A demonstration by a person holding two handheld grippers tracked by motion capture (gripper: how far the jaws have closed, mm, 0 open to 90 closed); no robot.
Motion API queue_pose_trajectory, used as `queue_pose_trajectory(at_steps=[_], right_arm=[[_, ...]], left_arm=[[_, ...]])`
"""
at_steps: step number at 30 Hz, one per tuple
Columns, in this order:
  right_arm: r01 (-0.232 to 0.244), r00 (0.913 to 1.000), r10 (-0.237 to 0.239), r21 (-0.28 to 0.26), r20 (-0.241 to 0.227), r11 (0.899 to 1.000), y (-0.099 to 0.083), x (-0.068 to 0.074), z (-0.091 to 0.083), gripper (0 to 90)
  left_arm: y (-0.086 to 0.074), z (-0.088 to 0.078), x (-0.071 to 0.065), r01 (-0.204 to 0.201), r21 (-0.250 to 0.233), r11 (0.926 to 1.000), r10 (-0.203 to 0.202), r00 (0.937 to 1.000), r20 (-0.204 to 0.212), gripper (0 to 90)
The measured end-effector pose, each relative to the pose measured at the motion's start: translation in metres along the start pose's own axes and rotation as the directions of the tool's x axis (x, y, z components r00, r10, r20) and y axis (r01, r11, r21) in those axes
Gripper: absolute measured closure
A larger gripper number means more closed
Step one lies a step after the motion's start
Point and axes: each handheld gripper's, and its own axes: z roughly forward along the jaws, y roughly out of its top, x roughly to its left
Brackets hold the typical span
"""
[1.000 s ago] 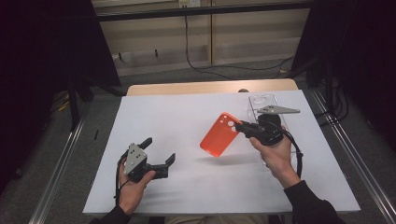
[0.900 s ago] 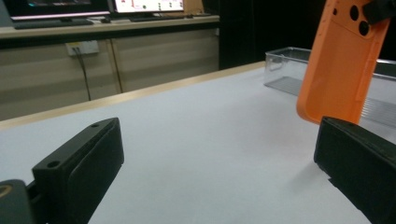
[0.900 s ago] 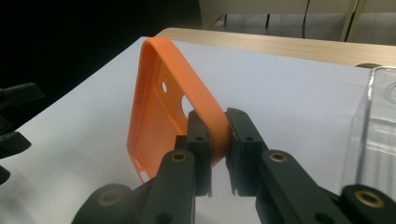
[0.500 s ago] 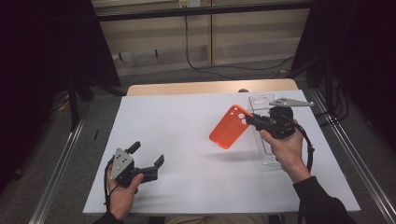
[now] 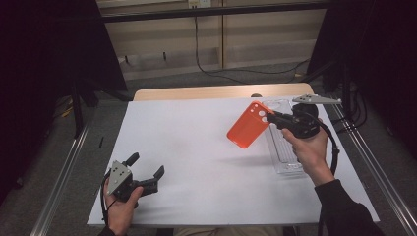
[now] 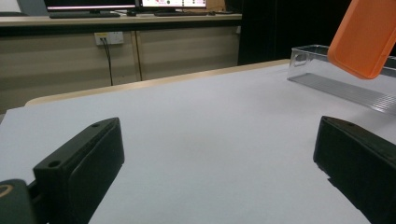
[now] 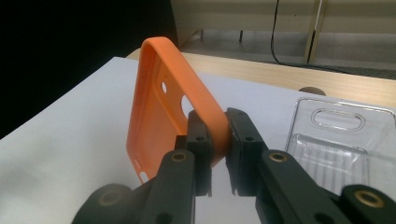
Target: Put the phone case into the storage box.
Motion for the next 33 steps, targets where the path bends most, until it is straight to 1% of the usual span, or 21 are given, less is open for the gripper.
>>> queue_pose_trajectory(at_steps=[1, 4, 9, 17, 21, 23, 26, 29, 31, 33], right_arm=[[0.004, 1.0, -0.004, -0.003, 0.004, 1.0, 0.001, 0.0, 0.0, 80.2], [0.01, 0.9999, -0.01, -0.011, 0.011, 1.0, 0.004, -0.001, -0.001, 80.2], [0.026, 0.9993, -0.026, -0.02, 0.027, 0.999, 0.008, -0.005, -0.002, 80.3], [0.045, 0.9975, -0.043, -0.037, 0.055, 0.998, 0.014, -0.015, -0.006, 80.3], [0.046, 0.9969, -0.043, -0.048, 0.067, 0.998, 0.017, -0.019, -0.008, 80.2], [0.055, 0.996, -0.051, -0.051, 0.073, 0.997, 0.017, -0.021, -0.009, 80.2], [0.053, 0.9953, -0.048, -0.055, 0.084, 0.997, 0.018, -0.024, -0.01, 80.2], [0.045, 0.9946, -0.038, -0.064, 0.097, 0.997, 0.019, -0.029, -0.011, 80.2], [0.058, 0.9929, -0.051, -0.06, 0.107, 0.997, 0.02, -0.032, -0.011, 80.2], [0.052, 0.9925, -0.045, -0.059, 0.114, 0.997, 0.02, -0.034, -0.012, 80.2]], left_arm=[[0.0, 0.001, 0.0, 0.012, -0.004, 0.9999, -0.012, 0.9999, -0.001, 1.8], [0.0, 0.0, 0.0, 0.01, -0.006, 0.9999, -0.01, 0.9999, -0.007, 1.8], [0.0, 0.0, -0.001, 0.007, -0.005, 1.0, -0.007, 1.0, -0.005, 1.8], [0.0, 0.0, 0.0, 0.016, -0.003, 0.9999, -0.016, 0.9999, -0.002, 1.8], [-0.001, 0.0, 0.0, 0.022, -0.006, 0.9997, -0.022, 0.9997, -0.005, 1.9], [0.0, 0.0, 0.0, 0.021, -0.004, 0.9998, -0.021, 0.9998, -0.003, 1.9], [0.0, -0.001, 0.0, 0.031, -0.003, 0.9995, -0.031, 0.9993, 0.021, 1.9], [0.0, -0.002, -0.001, 0.029, -0.009, 0.9995, -0.029, 0.9995, 0.015, 1.9], [0.0, -0.002, -0.001, 0.033, -0.004, 0.9995, -0.032, 0.9993, 0.016, 1.9], [0.0, -0.002, -0.001, 0.027, -0.005, 0.9996, -0.027, 0.9996, 0.012, 1.9]])
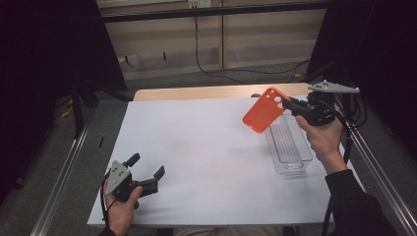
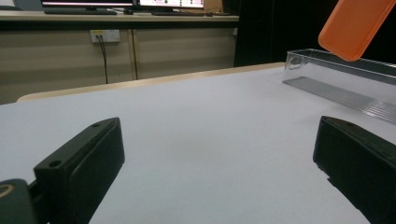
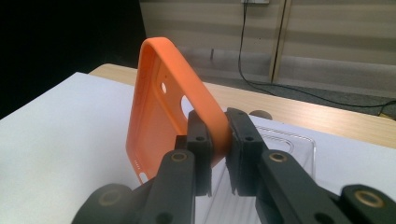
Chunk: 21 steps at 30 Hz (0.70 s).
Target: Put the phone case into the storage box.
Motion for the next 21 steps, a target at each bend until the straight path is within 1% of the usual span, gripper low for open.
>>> queue_pose_trajectory(at_steps=[1, 4, 5, 6, 7, 9, 11, 13, 15, 16, 17, 18, 21], right_arm=[[0.002, 1.0, -0.002, -0.002, 0.003, 1.0, 0.0, -0.001, 0.0, 80.2], [0.009, 0.9999, -0.009, -0.001, 0.013, 1.0, 0.001, -0.004, -0.002, 80.2], [0.01, 0.9999, -0.01, -0.005, 0.013, 1.0, 0.002, -0.005, -0.003, 80.2], [0.01, 0.9998, -0.01, -0.004, 0.018, 1.0, 0.002, -0.006, -0.004, 80.2], [0.014, 0.9996, -0.014, -0.003, 0.023, 1.0, 0.003, -0.007, -0.004, 80.2], [0.014, 0.9993, -0.014, 0.002, 0.034, 1.0, 0.004, -0.01, -0.005, 80.2], [0.022, 0.9987, -0.023, 0.007, 0.047, 1.0, 0.004, -0.013, -0.004, 80.2], [0.02, 0.9983, -0.02, 0.009, 0.054, 1.0, 0.005, -0.016, -0.004, 80.2], [0.024, 0.9978, -0.024, 0.008, 0.062, 1.0, 0.007, -0.019, -0.004, 80.2], [0.025, 0.9976, -0.025, 0.008, 0.064, 1.0, 0.008, -0.02, -0.004, 80.2], [0.028, 0.997, -0.029, 0.008, 0.072, 1.0, 0.008, -0.02, -0.003, 80.2], [0.032, 0.9966, -0.033, 0.011, 0.076, 0.999, 0.009, -0.021, -0.003, 80.2], [0.042, 0.9954, -0.044, 0.021, 0.085, 0.999, 0.01, -0.024, -0.002, 80.2]], left_arm=[[0.0, 0.0, 0.0, 0.002, -0.001, 1.0, -0.002, 1.0, 0.0, 1.9], [-0.001, 0.0, 0.0, 0.041, 0.01, 0.9991, -0.041, 0.9991, 0.006, 2.0], [-0.001, 0.0, 0.0, 0.041, 0.01, 0.9991, -0.042, 0.9991, 0.006, 2.0], [-0.001, 0.0, 0.0, 0.035, 0.011, 0.9993, -0.035, 0.9993, 0.009, 2.0], [-0.001, 0.0, 0.0, 0.039, 0.009, 0.9992, -0.039, 0.9992, 0.005, 2.1], [-0.002, 0.0, 0.001, 0.027, 0.018, 0.9995, -0.027, 0.9996, 0.001, 2.1], [-0.001, 0.001, 0.0, 0.024, 0.018, 0.9995, -0.024, 0.9997, 0.001, 2.1], [-0.001, 0.0, 0.0, 0.023, 0.01, 0.9997, -0.023, 0.9997, 0.002, 2.1], [-0.001, 0.0, -0.001, 0.021, 0.012, 0.9997, -0.021, 0.9998, 0.005, 2.1], [-0.001, 0.0, -0.002, 0.012, 0.01, 0.9999, -0.012, 0.9999, -0.004, 2.2], [-0.001, 0.0, -0.002, 0.007, 0.013, 0.9999, -0.007, 1.0, 0.001, 2.1], [0.0, 0.0, -0.002, 0.014, 0.013, 0.9998, -0.014, 0.9999, 0.009, 2.1], [0.0, 0.0, -0.003, 0.004, 0.016, 0.9999, -0.004, 0.9999, 0.009, 2.1]])
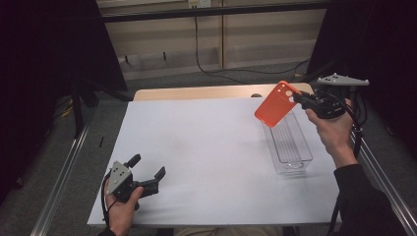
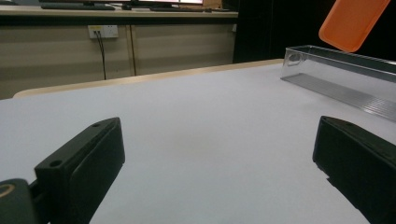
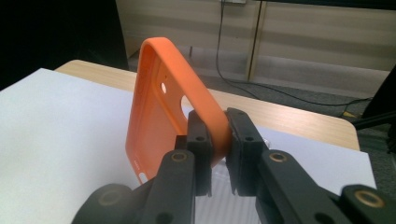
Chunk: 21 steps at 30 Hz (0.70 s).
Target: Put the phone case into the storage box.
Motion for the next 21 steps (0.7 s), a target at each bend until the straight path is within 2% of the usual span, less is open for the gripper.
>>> queue_pose_trajectory(at_steps=[6, 11, 21], right_arm=[[0.012, 0.9997, -0.012, 0.001, 0.022, 1.0, 0.002, -0.007, 0.003, 80.2], [0.014, 0.9989, -0.015, 0.008, 0.044, 1.0, 0.004, -0.012, 0.006, 80.2], [0.022, 0.9975, -0.024, 0.019, 0.067, 1.0, 0.002, -0.025, 0.011, 80.2]], left_arm=[[0.0, 0.001, -0.001, -0.004, 0.004, 1.0, 0.004, 1.0, 0.001, 2.1], [-0.001, 0.003, 0.0, -0.026, 0.012, 0.9996, 0.025, 0.9996, 0.013, 2.1], [0.0, 0.002, 0.001, -0.014, -0.004, 0.9999, 0.014, 0.9999, 0.006, 2.3]])
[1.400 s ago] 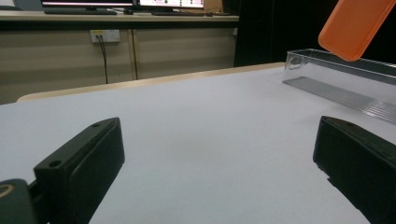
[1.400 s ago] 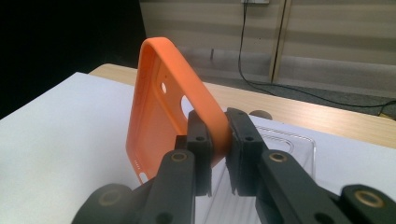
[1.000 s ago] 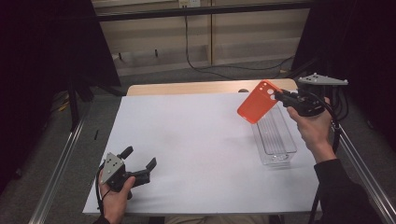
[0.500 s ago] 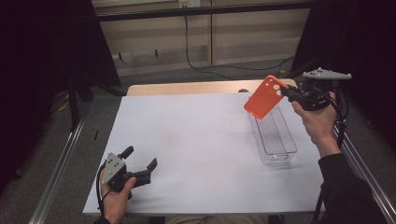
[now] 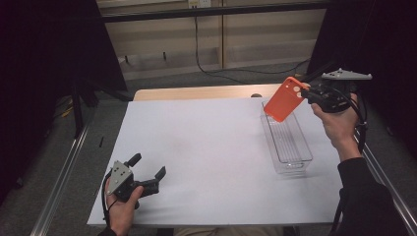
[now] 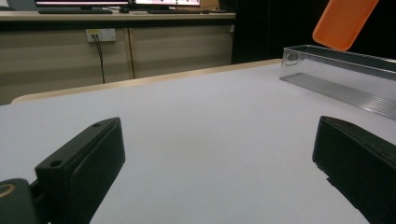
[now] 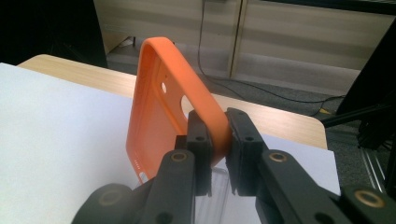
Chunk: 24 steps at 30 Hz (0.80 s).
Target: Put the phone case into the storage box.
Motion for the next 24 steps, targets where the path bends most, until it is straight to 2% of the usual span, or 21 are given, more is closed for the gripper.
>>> queue_pose_trajectory(at_steps=[8, 22, 24], right_arm=[[0.012, 0.9999, -0.012, 0.018, 0.002, 1.0, -0.002, -0.002, 0.008, 80.2], [0.021, 0.9989, -0.023, 0.045, 0.04, 0.999, -0.005, -0.009, 0.025, 80.1], [0.008, 0.9986, -0.011, 0.049, 0.052, 0.999, -0.007, -0.012, 0.028, 80.1]], left_arm=[[0.0, 0.0, 0.001, -0.007, 0.007, 1.0, 0.007, 1.0, -0.001, 2.3], [0.0, 0.001, 0.0, -0.007, 0.009, 0.9999, 0.007, 1.0, 0.001, 2.3], [0.0, 0.0, 0.0, -0.013, 0.012, 0.9998, 0.013, 0.9999, 0.002, 2.5]])
